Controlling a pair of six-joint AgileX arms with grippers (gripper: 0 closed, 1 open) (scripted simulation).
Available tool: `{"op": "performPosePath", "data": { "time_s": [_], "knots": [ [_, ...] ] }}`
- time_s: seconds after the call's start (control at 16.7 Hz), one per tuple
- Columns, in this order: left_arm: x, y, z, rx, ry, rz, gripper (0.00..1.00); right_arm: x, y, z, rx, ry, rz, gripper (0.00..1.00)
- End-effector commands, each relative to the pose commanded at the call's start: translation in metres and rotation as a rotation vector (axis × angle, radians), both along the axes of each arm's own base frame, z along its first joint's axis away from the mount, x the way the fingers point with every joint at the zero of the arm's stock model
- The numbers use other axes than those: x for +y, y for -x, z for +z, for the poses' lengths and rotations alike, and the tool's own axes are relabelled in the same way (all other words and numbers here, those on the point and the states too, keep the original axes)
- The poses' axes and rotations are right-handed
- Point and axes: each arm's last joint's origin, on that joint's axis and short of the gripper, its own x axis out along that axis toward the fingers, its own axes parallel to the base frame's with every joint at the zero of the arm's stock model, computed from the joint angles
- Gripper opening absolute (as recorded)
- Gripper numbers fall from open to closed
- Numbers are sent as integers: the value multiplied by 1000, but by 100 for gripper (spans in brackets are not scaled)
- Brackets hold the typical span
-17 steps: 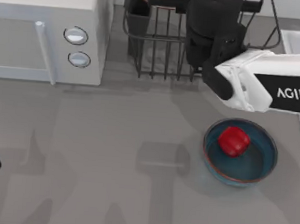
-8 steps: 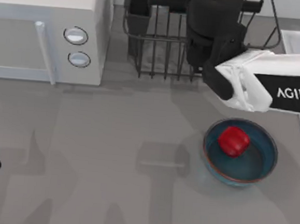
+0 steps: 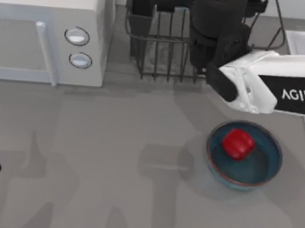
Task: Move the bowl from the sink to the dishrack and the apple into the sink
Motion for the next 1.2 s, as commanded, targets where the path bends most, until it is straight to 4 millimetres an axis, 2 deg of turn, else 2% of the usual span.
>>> {"op": "performPosePath", "data": {
  "time_s": [0.42, 0.54, 0.72, 0.84, 0.96, 1.2],
  "knots": [
    [0, 0, 0, 0, 0, 0, 100, -2, 1, 1, 3, 1, 6, 100],
    [0, 0, 0, 0, 0, 0, 100, -17, 5, 5, 18, 6, 21, 100],
    [0, 0, 0, 0, 0, 0, 100, -58, 24, 16, 55, 16, 60, 100],
    [0, 0, 0, 0, 0, 0, 100, -94, 47, 26, 79, 20, 88, 100],
    [0, 0, 0, 0, 0, 0, 100, -133, 80, 36, 84, 16, 111, 100],
    [0, 0, 0, 0, 0, 0, 100, -202, 167, 52, -3, -5, 131, 100]
  ]
}}
